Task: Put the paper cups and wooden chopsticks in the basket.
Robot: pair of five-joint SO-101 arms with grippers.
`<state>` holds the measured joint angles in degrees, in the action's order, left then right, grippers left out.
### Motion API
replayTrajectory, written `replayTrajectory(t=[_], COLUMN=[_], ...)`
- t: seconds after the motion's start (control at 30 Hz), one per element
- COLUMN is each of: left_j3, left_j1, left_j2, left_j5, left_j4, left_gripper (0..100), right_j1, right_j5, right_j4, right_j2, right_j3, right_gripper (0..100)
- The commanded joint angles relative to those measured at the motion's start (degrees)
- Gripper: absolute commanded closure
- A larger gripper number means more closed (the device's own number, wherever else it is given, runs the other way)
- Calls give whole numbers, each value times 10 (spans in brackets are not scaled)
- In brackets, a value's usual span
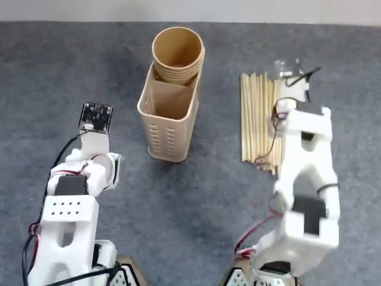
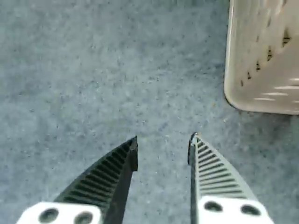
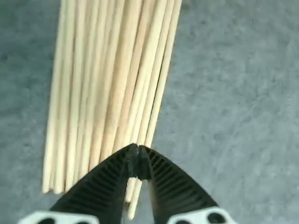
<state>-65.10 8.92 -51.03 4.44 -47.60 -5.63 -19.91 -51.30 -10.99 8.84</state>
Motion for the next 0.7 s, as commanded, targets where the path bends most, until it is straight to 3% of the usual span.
replayTrajectory(t=[0.0, 0.17, 0.43, 0.6, 0.67], left_j3=[2, 2, 1, 1, 1], left_j1=[8, 8, 8, 8, 8], left_j2=[-12, -12, -12, -12, -12], left_j5=[-4, -4, -4, -4, -4], left_j4=[10, 10, 10, 10, 10], left_gripper=[800, 800, 800, 800, 800], right_j1=[-14, -13, -15, -17, -17], right_j5=[-11, -12, -33, -32, -32], right_j4=[-1, 2, 36, 35, 33], right_j2=[-48, -95, -175, -188, -182], right_j3=[-58, -61, -60, -61, -65], right_gripper=[954, 844, 837, 998, 990])
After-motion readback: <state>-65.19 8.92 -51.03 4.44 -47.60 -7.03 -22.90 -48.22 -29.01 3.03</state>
